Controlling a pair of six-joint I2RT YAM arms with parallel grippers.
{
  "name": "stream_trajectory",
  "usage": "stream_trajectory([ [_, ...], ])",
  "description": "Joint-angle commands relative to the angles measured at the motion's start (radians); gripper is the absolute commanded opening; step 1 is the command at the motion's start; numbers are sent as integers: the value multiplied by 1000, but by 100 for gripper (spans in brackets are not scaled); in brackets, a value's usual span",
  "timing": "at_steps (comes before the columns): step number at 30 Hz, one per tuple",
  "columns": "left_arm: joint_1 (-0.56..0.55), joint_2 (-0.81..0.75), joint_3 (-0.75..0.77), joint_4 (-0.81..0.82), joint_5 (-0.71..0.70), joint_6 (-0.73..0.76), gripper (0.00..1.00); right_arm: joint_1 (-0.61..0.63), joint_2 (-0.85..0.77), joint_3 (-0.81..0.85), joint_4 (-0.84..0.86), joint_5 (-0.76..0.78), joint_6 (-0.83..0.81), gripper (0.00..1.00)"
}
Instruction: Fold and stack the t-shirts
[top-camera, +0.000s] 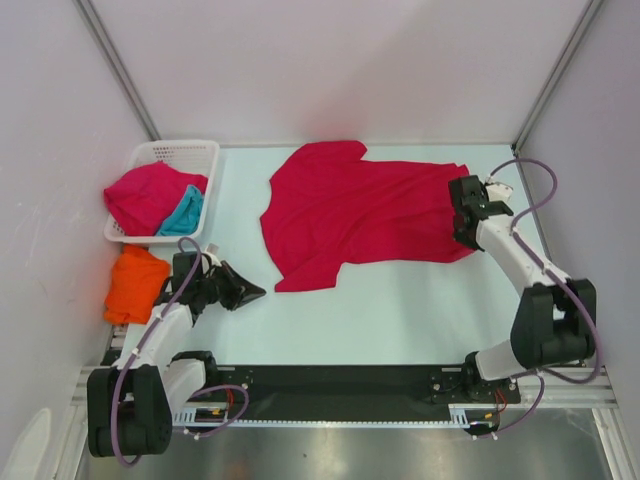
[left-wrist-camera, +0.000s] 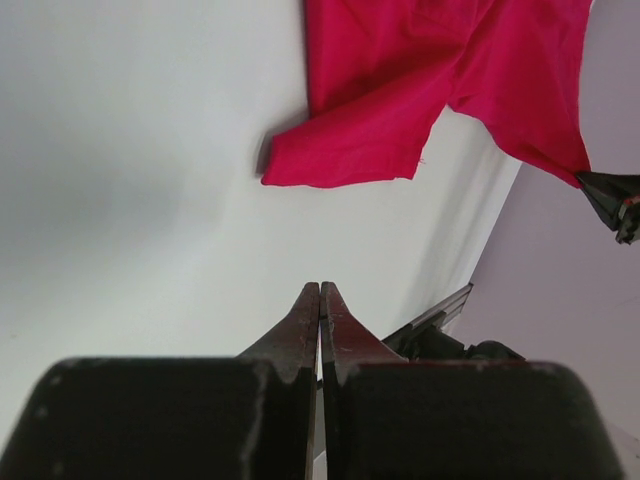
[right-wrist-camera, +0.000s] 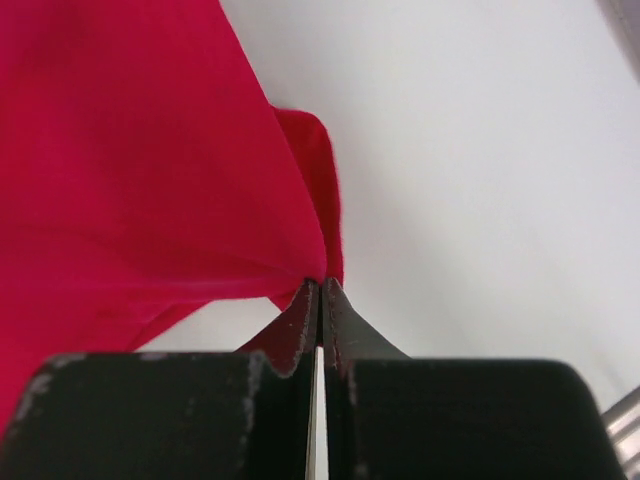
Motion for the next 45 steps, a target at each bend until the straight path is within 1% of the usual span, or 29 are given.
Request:
stream_trajectory([
  [1,8,0,39,31,57,26,2,33,-112,-41,-113,116,76,0],
  [6,8,7,42,41,74,26,2,35,-130,-77,-158,139,93,0],
  [9,8,10,42,47,86,26,4,39,-112,-72,-162,136,99,0],
  [12,7,8,40,41,85,28,40,48,-100,-58,-164,131,98,0],
  [13,7,8,42,36,83,29,61,51,-98,-52,-167,130,99,0],
  [14,8,7,46,30,80,31,69,53,-97,-49,-167,128,96,0],
  [16,7,7,52,10,60,37,79,58,-100,-45,-170,127,95,0],
  [17,8,10,58,5,52,38,83,58,-101,-45,-170,125,93,0],
  [19,7,25,66,2,39,43,86,59,-113,-45,-172,117,90,0],
  [22,7,72,77,8,22,49,88,65,-135,-45,-175,105,88,0],
  [26,-9,149,83,59,9,23,88,71,-166,-35,-185,91,84,0],
  [29,-46,207,94,99,-12,-8,88,73,-189,-29,-195,88,76,0],
  [31,-123,240,107,134,-36,-34,88,73,-199,-20,-199,87,75,0],
  [34,-185,309,112,189,-61,-67,89,73,-222,-9,-202,79,67,0],
  [38,-220,416,118,267,-72,-97,88,73,-244,8,-210,68,56,0],
  [39,-223,451,121,266,-70,-101,88,73,-251,14,-211,67,52,0],
  [41,-231,467,131,303,-84,-107,88,75,-258,26,-221,64,49,0],
  [45,-240,476,152,304,-119,-114,88,76,-276,37,-234,54,47,0],
])
